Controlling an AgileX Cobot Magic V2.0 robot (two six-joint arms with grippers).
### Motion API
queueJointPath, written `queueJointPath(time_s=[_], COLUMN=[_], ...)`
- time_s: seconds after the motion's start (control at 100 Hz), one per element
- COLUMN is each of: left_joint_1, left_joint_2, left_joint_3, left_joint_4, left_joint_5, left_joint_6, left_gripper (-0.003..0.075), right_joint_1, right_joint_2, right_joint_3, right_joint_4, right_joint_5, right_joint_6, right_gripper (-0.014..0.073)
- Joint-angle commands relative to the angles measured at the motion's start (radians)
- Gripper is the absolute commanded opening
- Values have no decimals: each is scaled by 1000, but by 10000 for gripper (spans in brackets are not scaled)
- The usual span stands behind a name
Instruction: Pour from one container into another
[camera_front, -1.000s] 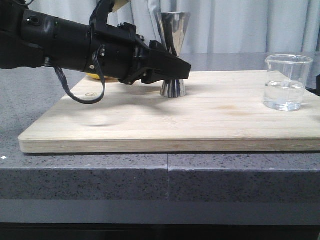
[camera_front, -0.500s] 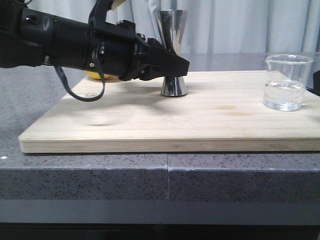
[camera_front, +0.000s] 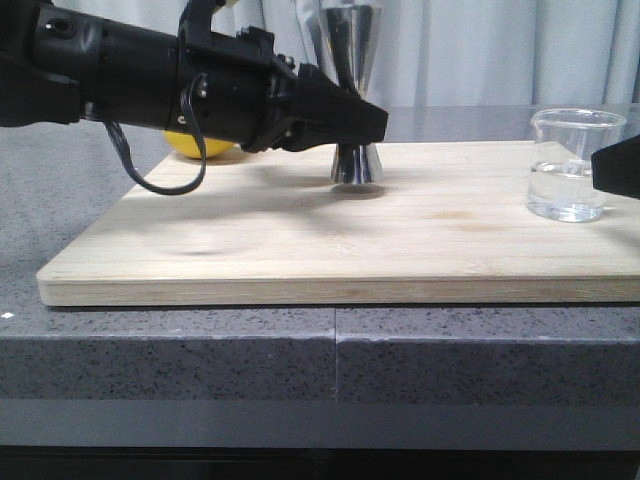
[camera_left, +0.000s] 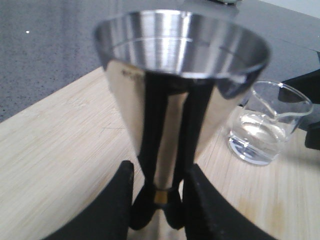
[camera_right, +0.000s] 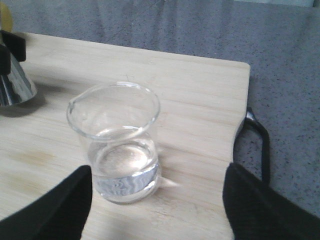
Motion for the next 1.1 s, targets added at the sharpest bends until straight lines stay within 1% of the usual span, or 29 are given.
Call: queueJointPath(time_s=[0.0,0.38,0.69,0.86,0.95,1.09], left_joint_1=[2,2,2,2,2,2], left_joint_2=[-69,-70,-70,-70,-70,-70], left_joint_3=[-26,-32,-32,-32,-32,-32], left_joint_4=[-42,-41,-26,-23,-21,-21], left_joint_5=[-77,-92,-113,-113,-113,-113], left_joint_6=[-18,-25,-26,-26,-26,-26], left_gripper=[-21,-21,-21,-21,-21,-21], right_joint_1=[4,4,4,4,4,4], right_joint_2=[2,77,199,248,267,282], right_joint_3=[-24,-24,-24,-38,-38,-38], right_joint_4=[-20,-85,-86,-86,-86,-86], right_joint_5=[-105,-240,-383,-411,-451,-458], right_joint_6=[0,41,41,41,41,41], right_gripper=[495,495,495,495,495,495])
